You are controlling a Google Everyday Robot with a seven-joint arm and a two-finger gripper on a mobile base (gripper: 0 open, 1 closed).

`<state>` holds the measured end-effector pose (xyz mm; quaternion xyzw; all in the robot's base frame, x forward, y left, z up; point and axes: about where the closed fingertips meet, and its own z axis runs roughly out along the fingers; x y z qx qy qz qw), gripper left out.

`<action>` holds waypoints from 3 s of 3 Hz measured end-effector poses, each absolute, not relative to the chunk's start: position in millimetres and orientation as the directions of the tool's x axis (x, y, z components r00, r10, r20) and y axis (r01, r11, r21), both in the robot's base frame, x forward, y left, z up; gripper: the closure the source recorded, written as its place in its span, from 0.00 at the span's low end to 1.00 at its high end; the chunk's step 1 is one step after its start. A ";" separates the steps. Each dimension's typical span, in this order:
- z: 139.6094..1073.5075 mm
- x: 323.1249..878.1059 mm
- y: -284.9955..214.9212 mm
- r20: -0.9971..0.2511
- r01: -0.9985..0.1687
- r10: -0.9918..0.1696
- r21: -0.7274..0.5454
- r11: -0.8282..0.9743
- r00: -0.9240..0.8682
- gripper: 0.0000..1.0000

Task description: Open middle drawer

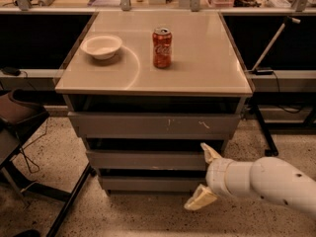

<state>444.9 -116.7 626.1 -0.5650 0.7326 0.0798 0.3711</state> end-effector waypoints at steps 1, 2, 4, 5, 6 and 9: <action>627.5 446.7 -114.9 -0.635 -0.885 -0.768 -0.309 0.349 -0.081 0.00; 612.5 454.8 -107.7 -0.618 -0.880 -0.781 -0.321 0.351 -0.086 0.00; 510.1 468.4 -75.3 -0.622 -0.855 -0.740 -0.212 0.472 -0.254 0.00; 484.5 493.6 -75.5 -0.612 -0.794 -0.712 -0.216 0.568 -0.343 0.00; 465.2 530.9 -25.5 -0.664 -0.773 -0.657 -0.185 0.607 -0.357 0.00; 451.6 580.5 -43.8 -0.697 -0.750 -0.623 -0.185 0.635 -0.355 0.00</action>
Offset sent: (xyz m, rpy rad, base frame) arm 0.0249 0.0197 -0.0406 -0.0632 -0.0220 -0.0341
